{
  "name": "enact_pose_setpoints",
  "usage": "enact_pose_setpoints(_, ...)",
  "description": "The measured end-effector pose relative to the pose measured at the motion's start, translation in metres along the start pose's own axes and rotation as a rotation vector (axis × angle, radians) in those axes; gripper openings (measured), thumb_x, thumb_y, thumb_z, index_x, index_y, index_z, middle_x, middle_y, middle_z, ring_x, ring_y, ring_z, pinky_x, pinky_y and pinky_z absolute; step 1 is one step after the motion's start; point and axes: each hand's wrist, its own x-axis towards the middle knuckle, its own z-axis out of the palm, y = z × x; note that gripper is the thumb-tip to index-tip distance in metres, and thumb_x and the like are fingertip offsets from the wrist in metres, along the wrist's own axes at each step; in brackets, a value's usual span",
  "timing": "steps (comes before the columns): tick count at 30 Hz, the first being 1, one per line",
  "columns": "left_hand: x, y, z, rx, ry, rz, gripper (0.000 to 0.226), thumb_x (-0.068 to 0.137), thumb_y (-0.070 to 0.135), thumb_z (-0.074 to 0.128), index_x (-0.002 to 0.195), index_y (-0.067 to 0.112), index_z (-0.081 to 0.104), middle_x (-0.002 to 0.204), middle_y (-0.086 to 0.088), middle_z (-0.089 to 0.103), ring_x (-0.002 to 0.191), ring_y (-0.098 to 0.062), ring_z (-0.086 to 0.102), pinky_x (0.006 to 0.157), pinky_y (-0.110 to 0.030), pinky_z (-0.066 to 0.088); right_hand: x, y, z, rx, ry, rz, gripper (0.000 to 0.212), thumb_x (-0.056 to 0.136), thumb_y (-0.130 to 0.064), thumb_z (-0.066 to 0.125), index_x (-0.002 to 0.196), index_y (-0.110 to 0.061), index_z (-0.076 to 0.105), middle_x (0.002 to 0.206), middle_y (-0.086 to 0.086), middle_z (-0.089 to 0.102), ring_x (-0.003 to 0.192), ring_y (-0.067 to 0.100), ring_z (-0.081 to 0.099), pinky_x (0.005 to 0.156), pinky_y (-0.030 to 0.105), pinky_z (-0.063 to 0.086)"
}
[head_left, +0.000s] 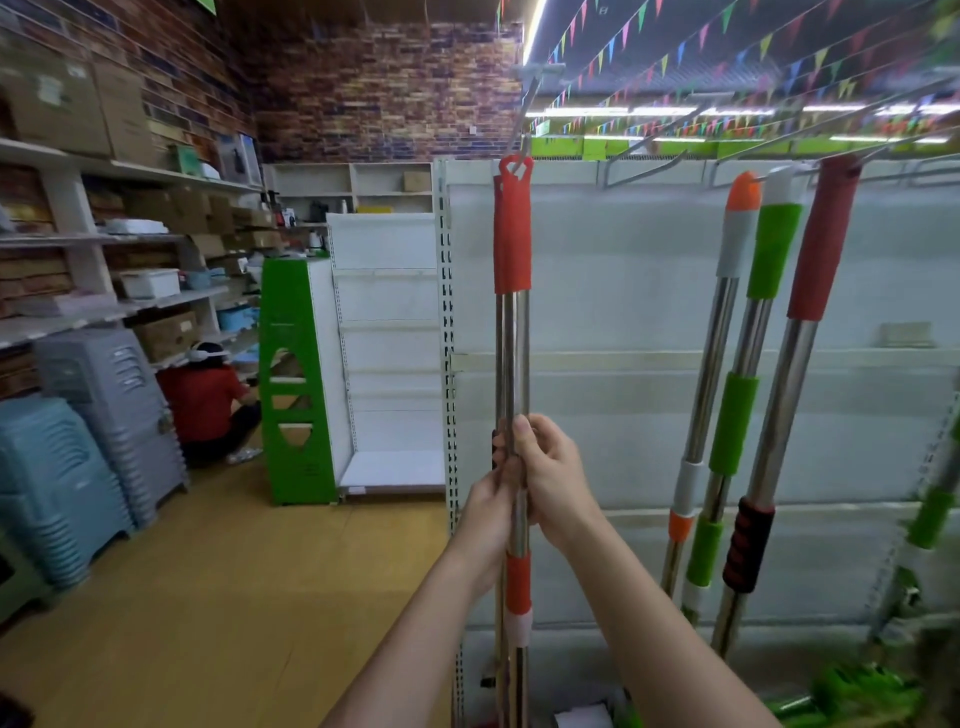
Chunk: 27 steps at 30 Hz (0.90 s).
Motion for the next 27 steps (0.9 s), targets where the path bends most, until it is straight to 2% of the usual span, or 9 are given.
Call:
enact_pose_setpoints(3, 0.012, 0.003, 0.0, -0.015, 0.02, -0.014, 0.041, 0.108, 0.032, 0.04, 0.127, 0.0, 0.06, 0.101, -0.007, 0.073, 0.07, 0.0, 0.075, 0.057, -0.015, 0.055, 0.011, 0.004, -0.001, -0.002, -0.015, -0.004, 0.02, 0.106, -0.021, 0.05, 0.1, -0.007, 0.064, 0.085, 0.006, 0.064, 0.067, 0.003, 0.064, 0.065, 0.018, 0.055)
enact_pose_setpoints(5, 0.019, 0.003, -0.001, -0.005, 0.021, -0.016, 0.041, 0.108, 0.033, 0.04, 0.125, 0.002, 0.06, 0.096, -0.005, 0.072, 0.066, 0.002, 0.074, 0.054, -0.014, 0.054, 0.02, 0.008, -0.002, 0.001, -0.024, -0.008, 0.02, 0.106, -0.02, 0.049, 0.101, -0.006, 0.063, 0.085, 0.007, 0.063, 0.066, 0.003, 0.064, 0.066, 0.018, 0.055)
enact_pose_setpoints(10, 0.039, 0.001, -0.008, 0.018, 0.03, -0.02, 0.045, 0.106, 0.042, 0.039, 0.126, 0.008, 0.062, 0.101, -0.004, 0.074, 0.075, 0.001, 0.075, 0.063, -0.016, 0.057, 0.041, 0.019, -0.004, -0.043, -0.03, -0.024, 0.018, 0.106, -0.021, 0.051, 0.1, -0.01, 0.063, 0.086, 0.007, 0.065, 0.072, 0.009, 0.065, 0.07, 0.021, 0.056)
enact_pose_setpoints(14, 0.054, 0.0, -0.009, 0.042, 0.064, -0.012, 0.047, 0.105, 0.049, 0.04, 0.121, 0.013, 0.065, 0.103, -0.005, 0.075, 0.085, -0.007, 0.073, 0.071, -0.021, 0.058, 0.055, 0.025, -0.001, -0.084, -0.009, -0.038, 0.016, 0.106, -0.022, 0.051, 0.098, -0.013, 0.062, 0.086, 0.005, 0.066, 0.075, 0.013, 0.064, 0.073, 0.027, 0.054)
enact_pose_setpoints(17, 0.065, -0.001, -0.009, 0.063, 0.09, -0.009, 0.047, 0.106, 0.045, 0.039, 0.125, 0.01, 0.063, 0.102, -0.006, 0.074, 0.084, -0.007, 0.072, 0.064, -0.016, 0.057, 0.063, 0.028, 0.0, -0.094, -0.007, -0.038, 0.015, 0.106, -0.022, 0.051, 0.097, -0.017, 0.062, 0.085, 0.004, 0.066, 0.075, 0.012, 0.064, 0.075, 0.03, 0.054)
enact_pose_setpoints(22, 0.073, -0.003, -0.012, 0.103, 0.109, -0.001, 0.047, 0.107, 0.044, 0.039, 0.123, 0.008, 0.063, 0.095, -0.003, 0.073, 0.08, -0.004, 0.071, 0.058, -0.011, 0.053, 0.069, 0.033, 0.001, -0.103, 0.012, -0.047, 0.016, 0.106, -0.023, 0.05, 0.098, -0.015, 0.062, 0.086, 0.002, 0.067, 0.074, 0.004, 0.067, 0.074, 0.025, 0.054)
enact_pose_setpoints(27, 0.072, -0.002, -0.013, 0.114, 0.1, 0.012, 0.042, 0.108, 0.04, 0.04, 0.121, 0.008, 0.064, 0.093, -0.003, 0.072, 0.082, -0.008, 0.07, 0.06, -0.012, 0.055, 0.068, 0.036, 0.005, -0.126, 0.061, -0.06, 0.018, 0.106, -0.024, 0.05, 0.096, -0.017, 0.063, 0.089, 0.002, 0.073, 0.087, 0.013, 0.071, 0.084, 0.026, 0.057)
